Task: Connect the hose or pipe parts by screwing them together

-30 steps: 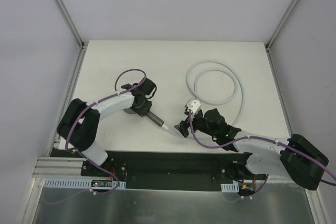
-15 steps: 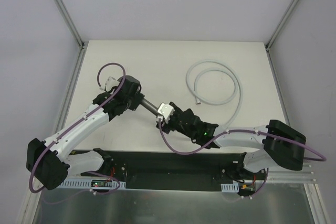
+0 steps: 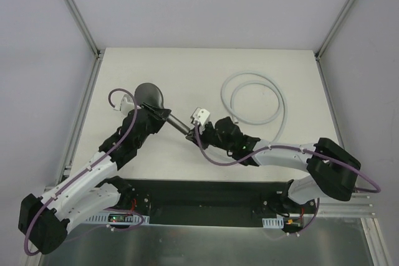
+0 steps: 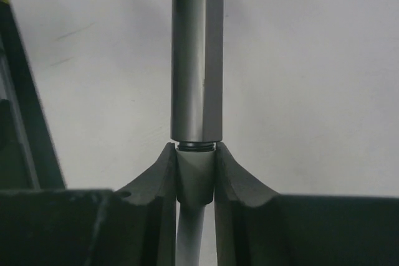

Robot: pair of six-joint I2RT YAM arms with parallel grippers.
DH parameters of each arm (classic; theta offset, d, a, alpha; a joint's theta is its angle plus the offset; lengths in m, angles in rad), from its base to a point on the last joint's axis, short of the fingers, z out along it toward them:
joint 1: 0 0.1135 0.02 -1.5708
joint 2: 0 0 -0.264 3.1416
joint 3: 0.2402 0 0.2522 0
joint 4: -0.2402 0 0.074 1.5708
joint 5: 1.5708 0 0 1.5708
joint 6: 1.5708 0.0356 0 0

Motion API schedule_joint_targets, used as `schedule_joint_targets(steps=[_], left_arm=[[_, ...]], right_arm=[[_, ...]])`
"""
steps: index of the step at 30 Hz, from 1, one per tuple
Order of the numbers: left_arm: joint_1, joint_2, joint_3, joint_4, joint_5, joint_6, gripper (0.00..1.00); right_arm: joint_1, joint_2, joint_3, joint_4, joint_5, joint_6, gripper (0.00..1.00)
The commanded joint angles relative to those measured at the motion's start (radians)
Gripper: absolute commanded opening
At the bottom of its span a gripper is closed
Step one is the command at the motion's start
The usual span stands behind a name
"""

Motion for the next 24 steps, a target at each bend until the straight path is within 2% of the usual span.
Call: schedule_joint_targets(steps=[1, 2, 3, 5, 7, 10, 11, 12, 14, 15, 18, 19, 20, 22, 23, 24], left_arm=[[-0.013, -0.090, -0.204, 0.582, 0.238, 0.254, 0.00], [-0.015, -0.096, -0.250, 0.683, 0.250, 0.266, 0.00], [-0.013, -0.098, -0.269, 0.716, 0.270, 0.292, 0.00], [-0.013, -0.100, -0.315, 0.814, 0.280, 0.309, 0.00], [-0.013, -0.095, -0.346, 0.866, 0.278, 0.329, 0.00], [-0.015, -0.074, -0.338, 0.867, 0.266, 0.358, 0.00], [-0.015, -0.072, -0.320, 0.850, 0.258, 0.364, 0.00], [-0.015, -0.073, -0.306, 0.790, 0.245, 0.358, 0.00], [-0.015, -0.067, -0.250, 0.700, 0.191, 0.347, 0.00], [-0.015, -0.067, -0.232, 0.663, 0.177, 0.344, 0.00], [-0.015, -0.073, -0.182, 0.545, 0.111, 0.327, 0.00], [-0.015, -0.072, -0.156, 0.494, 0.097, 0.326, 0.00], [-0.013, -0.072, -0.139, 0.448, 0.068, 0.320, 0.00], [-0.015, -0.058, -0.078, 0.361, 0.031, 0.288, 0.00], [-0.013, -0.054, -0.061, 0.277, -0.005, 0.272, 0.00], [-0.015, -0.050, -0.048, 0.253, -0.021, 0.254, 0.00]], right_arm=[[-0.185, 0.040, -0.037, 0.355, -0.501, 0.414, 0.01], [-0.209, 0.062, -0.040, 0.438, -0.609, 0.483, 0.01], [-0.251, 0.080, -0.040, 0.569, -0.656, 0.615, 0.01], [-0.283, 0.146, -0.023, 0.750, -0.769, 0.724, 0.01], [-0.318, 0.209, -0.006, 0.831, -0.839, 0.862, 0.01], [-0.337, 0.246, 0.009, 0.843, -0.856, 0.904, 0.01], [-0.338, 0.244, 0.002, 0.836, -0.839, 0.898, 0.07], [-0.341, 0.240, -0.026, 0.824, -0.821, 0.888, 0.27], [-0.345, 0.194, -0.053, 0.723, -0.747, 0.798, 0.44], [-0.342, 0.170, -0.078, 0.669, -0.717, 0.747, 0.60], [-0.316, 0.050, -0.107, 0.454, -0.560, 0.561, 0.81], [-0.303, -0.010, -0.118, 0.404, -0.517, 0.515, 0.83], [-0.288, -0.039, -0.115, 0.285, -0.429, 0.456, 0.84], [-0.208, -0.109, -0.063, 0.129, -0.310, 0.269, 0.85], [-0.175, -0.122, -0.045, -0.002, -0.184, 0.210, 0.85], [-0.106, -0.133, -0.019, -0.054, -0.119, 0.109, 0.86]])
